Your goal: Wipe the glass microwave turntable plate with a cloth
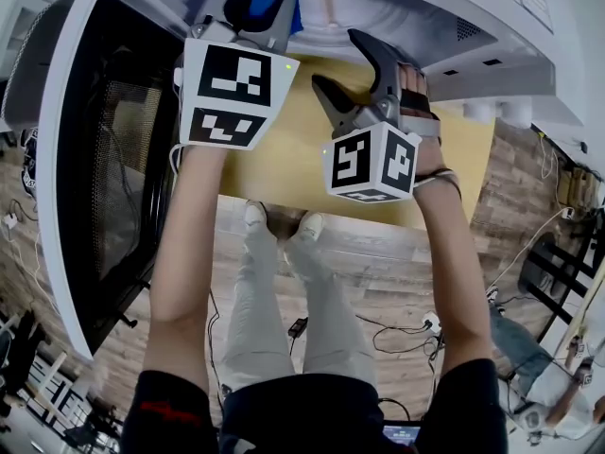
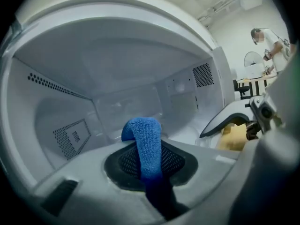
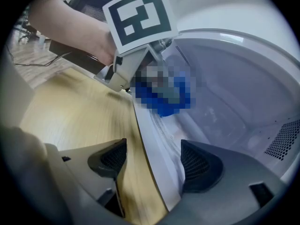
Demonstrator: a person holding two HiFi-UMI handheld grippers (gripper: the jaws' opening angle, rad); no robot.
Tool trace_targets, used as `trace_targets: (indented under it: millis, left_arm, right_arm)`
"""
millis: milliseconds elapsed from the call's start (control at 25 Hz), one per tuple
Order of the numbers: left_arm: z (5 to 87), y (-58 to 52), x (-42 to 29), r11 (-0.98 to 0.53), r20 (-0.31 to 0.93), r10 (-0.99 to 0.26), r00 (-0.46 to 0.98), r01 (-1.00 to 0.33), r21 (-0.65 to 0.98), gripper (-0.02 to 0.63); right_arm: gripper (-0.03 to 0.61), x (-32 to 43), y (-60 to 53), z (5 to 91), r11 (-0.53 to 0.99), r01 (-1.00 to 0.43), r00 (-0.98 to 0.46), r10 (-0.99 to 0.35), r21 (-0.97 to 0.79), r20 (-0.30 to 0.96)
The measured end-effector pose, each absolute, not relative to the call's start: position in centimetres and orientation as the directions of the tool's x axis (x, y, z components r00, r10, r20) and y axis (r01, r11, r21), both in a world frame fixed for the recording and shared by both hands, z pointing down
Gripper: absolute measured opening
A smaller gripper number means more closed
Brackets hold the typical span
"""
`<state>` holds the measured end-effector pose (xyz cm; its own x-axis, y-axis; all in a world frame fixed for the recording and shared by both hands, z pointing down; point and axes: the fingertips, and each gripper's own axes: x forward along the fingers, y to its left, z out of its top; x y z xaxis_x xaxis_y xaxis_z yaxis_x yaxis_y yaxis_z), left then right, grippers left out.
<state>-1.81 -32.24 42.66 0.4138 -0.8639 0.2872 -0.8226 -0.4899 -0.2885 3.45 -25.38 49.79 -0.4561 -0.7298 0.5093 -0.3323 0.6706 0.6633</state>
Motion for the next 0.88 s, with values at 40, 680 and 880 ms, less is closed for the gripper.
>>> trace_targets:
  millis: [40, 680, 880]
  left_arm:
    - [42.7, -32.3, -1.7, -0.496, 0.293, -0.861, 0.417, -0.818, -0.293, 0.057]
    - [43.4, -32.6, 1.3, -0.573, 0.371, -0.813, 0.448, -0.727, -0.378, 0.057]
    - [43.5, -32.2, 3.5, -0.619, 0.379, -0.783, 0.493, -0.680, -0.393, 0.057]
  right_arm:
    - [0.319, 3.4, -25.4, 49.8, 0.671, -0.332, -0.456, -0.730, 0.663, 0.510]
    - [0.319, 3.4, -25.4, 49.8, 0.669, -0.335, -0.461, -0.731, 0.663, 0.503]
    - [0.318, 3.4, -25.4, 49.8, 0.668, -0.337, -0.461, -0.732, 0.664, 0.502]
